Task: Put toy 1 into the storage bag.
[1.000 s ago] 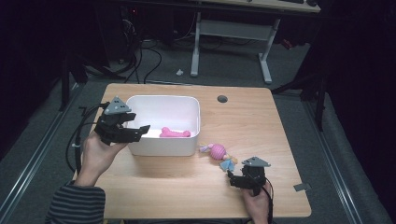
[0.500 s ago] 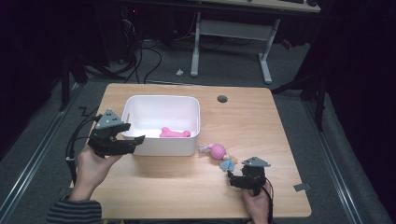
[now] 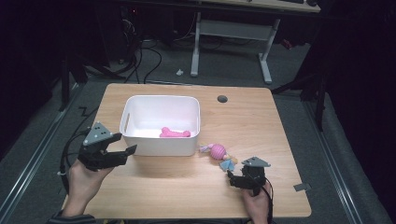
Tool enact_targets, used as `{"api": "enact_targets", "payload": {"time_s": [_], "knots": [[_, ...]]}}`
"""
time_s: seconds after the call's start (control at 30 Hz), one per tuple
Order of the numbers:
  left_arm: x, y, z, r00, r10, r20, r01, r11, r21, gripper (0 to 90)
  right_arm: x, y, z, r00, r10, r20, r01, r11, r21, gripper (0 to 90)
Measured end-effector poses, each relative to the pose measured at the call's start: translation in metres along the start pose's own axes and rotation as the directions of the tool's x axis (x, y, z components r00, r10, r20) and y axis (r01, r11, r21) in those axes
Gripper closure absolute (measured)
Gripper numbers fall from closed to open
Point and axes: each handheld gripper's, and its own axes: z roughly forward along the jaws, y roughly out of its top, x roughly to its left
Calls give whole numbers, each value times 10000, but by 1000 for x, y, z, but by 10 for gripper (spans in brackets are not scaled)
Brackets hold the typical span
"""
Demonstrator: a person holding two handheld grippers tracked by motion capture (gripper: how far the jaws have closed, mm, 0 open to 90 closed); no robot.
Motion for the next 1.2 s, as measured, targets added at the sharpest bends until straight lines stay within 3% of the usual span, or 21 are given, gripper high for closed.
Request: {"api": "enact_targets", "payload": {"time_s": [0.13,0.37,0.7,0.97,1.2], "knots": [[1,-14,1,9998,-143,-131,145,9998,100,341,0,0,0,10000,11,6,-11,10000,0,138],[4,-37,12,9975,-702,116,700,9974,164,339,0,0,0,10000,14,11,-14,10000,4,138],[1,-49,22,9955,-899,303,893,9958,188,338,0,0,0,10000,15,12,-15,10000,0,138],[-3,-57,39,9933,-995,580,974,9945,395,336,0,0,0,10000,-1,12,1,10000,-2,138],[-11,-58,50,9952,-673,714,631,9963,587,331,0,0,0,10000,0,12,0,10000,-4,139]]}}
